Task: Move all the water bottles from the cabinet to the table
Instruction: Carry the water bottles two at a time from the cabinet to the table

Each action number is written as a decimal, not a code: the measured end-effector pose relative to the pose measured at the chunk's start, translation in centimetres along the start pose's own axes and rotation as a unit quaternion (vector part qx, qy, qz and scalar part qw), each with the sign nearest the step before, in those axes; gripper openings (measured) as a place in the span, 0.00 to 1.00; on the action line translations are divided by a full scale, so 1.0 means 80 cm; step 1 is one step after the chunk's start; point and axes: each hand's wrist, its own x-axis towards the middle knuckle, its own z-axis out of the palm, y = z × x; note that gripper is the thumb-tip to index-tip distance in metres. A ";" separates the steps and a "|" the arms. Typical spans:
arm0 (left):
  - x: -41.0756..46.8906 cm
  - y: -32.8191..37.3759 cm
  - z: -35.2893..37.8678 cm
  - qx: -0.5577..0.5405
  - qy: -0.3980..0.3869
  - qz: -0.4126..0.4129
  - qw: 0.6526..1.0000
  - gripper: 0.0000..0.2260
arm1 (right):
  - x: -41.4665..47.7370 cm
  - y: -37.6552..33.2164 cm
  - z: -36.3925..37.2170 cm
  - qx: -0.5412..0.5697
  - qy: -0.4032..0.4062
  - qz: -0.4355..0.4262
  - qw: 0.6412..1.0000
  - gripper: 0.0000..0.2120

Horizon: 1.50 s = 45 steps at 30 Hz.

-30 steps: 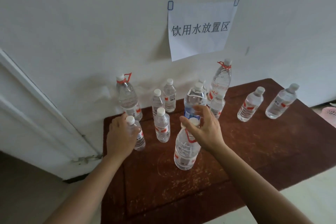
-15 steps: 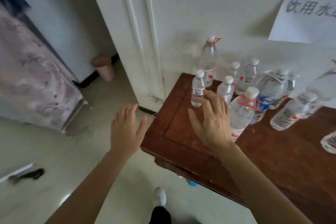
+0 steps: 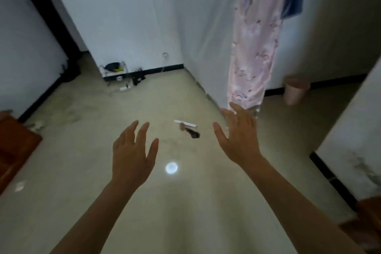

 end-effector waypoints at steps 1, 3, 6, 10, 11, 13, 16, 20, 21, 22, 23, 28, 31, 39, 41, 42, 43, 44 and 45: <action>-0.012 -0.060 -0.014 0.021 -0.009 -0.027 0.999 0.25 | 0.010 -0.055 0.046 0.026 -0.020 -0.024 0.999 0.20; -0.038 -0.154 -0.036 0.065 -0.016 -0.058 0.996 0.26 | 0.016 -0.155 0.119 0.062 -0.078 -0.068 0.993 0.21; -0.079 -0.294 -0.078 0.101 -0.026 -0.152 0.983 0.28 | 0.006 -0.311 0.222 0.099 -0.158 -0.158 0.970 0.24; -0.105 -0.422 -0.100 0.122 -0.018 -0.258 0.958 0.25 | 0.004 -0.431 0.311 0.136 -0.204 -0.229 0.942 0.26; -0.107 -0.450 -0.101 0.126 -0.019 -0.279 0.952 0.26 | 0.010 -0.453 0.335 0.144 -0.212 -0.240 0.936 0.26; -0.104 -0.496 -0.094 0.123 -0.024 -0.320 0.939 0.26 | 0.026 -0.484 0.380 0.151 -0.227 -0.252 0.929 0.27; -0.090 -0.561 -0.074 0.127 -0.030 -0.371 0.919 0.27 | 0.054 -0.524 0.461 0.157 -0.258 -0.267 0.915 0.30; -0.029 -0.659 -0.047 0.144 -0.023 -0.415 0.898 0.28 | 0.117 -0.586 0.586 0.170 -0.282 -0.289 0.899 0.33; -0.009 -0.682 -0.041 0.145 -0.022 -0.430 0.891 0.28 | 0.136 -0.602 0.616 0.173 -0.282 -0.299 0.895 0.33; 0.010 -0.702 -0.036 0.146 -0.025 -0.448 0.882 0.28 | 0.155 -0.617 0.642 0.175 -0.299 -0.303 0.888 0.34; 0.031 -0.728 -0.031 0.148 -0.027 -0.470 0.870 0.28 | 0.175 -0.636 0.676 0.182 -0.312 -0.311 0.879 0.35; 0.101 -0.834 -0.040 0.164 -0.008 -0.525 0.835 0.29 | 0.261 -0.742 0.785 0.199 -0.339 -0.361 0.845 0.35; 0.113 -0.897 -0.038 0.171 -0.007 -0.560 0.810 0.30 | 0.275 -0.804 0.843 0.214 -0.368 -0.372 0.824 0.36; 0.104 -1.104 -0.014 0.185 -0.013 -0.584 0.790 0.31 | 0.250 -0.965 0.996 0.227 -0.421 -0.430 0.766 0.36; 0.104 -1.179 -0.010 0.168 0.000 -0.598 0.784 0.31 | 0.252 -1.020 1.047 0.208 -0.420 -0.450 0.760 0.35; 0.109 -1.224 -0.015 0.156 0.002 -0.601 0.784 0.31 | 0.260 -1.057 1.071 0.198 -0.420 -0.453 0.761 0.36; 0.114 -1.261 -0.021 0.147 0.005 -0.608 0.780 0.31 | 0.268 -1.088 1.091 0.186 -0.422 -0.454 0.762 0.36; 0.119 -1.292 -0.029 0.147 0.006 -0.610 0.779 0.31 | 0.278 -1.115 1.107 0.181 -0.418 -0.459 0.763 0.37; 0.124 -1.324 -0.039 0.147 0.012 -0.610 0.779 0.31 | 0.287 -1.146 1.122 0.184 -0.412 -0.462 0.764 0.37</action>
